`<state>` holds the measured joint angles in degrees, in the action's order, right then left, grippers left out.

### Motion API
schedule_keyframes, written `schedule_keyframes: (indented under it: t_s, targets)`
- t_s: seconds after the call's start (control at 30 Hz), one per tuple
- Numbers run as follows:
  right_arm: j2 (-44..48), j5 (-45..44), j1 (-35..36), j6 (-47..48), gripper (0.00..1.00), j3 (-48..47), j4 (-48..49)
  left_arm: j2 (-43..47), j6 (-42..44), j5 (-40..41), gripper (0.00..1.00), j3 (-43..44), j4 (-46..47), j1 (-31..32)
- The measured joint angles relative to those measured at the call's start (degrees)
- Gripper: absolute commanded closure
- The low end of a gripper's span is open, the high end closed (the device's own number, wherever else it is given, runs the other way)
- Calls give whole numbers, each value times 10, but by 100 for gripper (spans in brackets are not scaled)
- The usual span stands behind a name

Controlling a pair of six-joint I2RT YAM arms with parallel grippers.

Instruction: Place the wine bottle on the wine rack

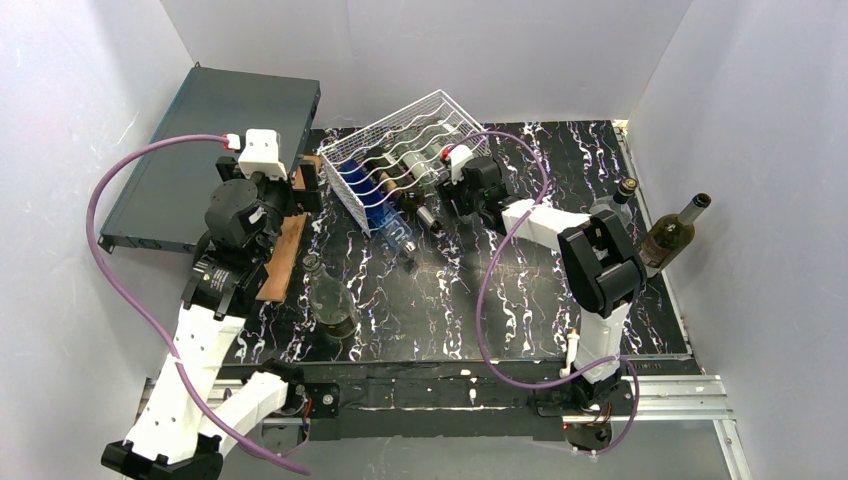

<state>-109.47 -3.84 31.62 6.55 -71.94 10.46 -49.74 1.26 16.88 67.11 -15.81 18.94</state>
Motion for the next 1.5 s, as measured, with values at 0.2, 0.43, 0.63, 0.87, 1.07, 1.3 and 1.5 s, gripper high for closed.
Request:
schedule_keyframes:
  t_s: [0.2, 0.43, 0.63, 0.87, 1.07, 1.3, 1.5]
  targets:
    - [0, 1, 0, -1, 29, 12, -3, 0, 0, 0, 1, 0, 0, 0]
    - [-11, 0, 0, 0, 34, 11, -3, 0, 0, 0, 1, 0, 0, 0]
    - [-26, 0, 0, 1, 36, 11, -5, 0, 0, 0, 1, 0, 0, 0]
    - [-49, -1, 0, 4, 44, 11, -5, 0, 0, 0, 1, 0, 0, 0]
    - [-63, 0, -1, 13, 54, -6, -16, 0, 0, 0, 1, 0, 0, 0]
    - [-69, 0, -1, 31, 76, -46, -47, 0, 0, 0, 1, 0, 0, 0]
    - [-86, -1, -2, 41, 80, -68, -78, 0, 0, 0, 1, 0, 0, 0]
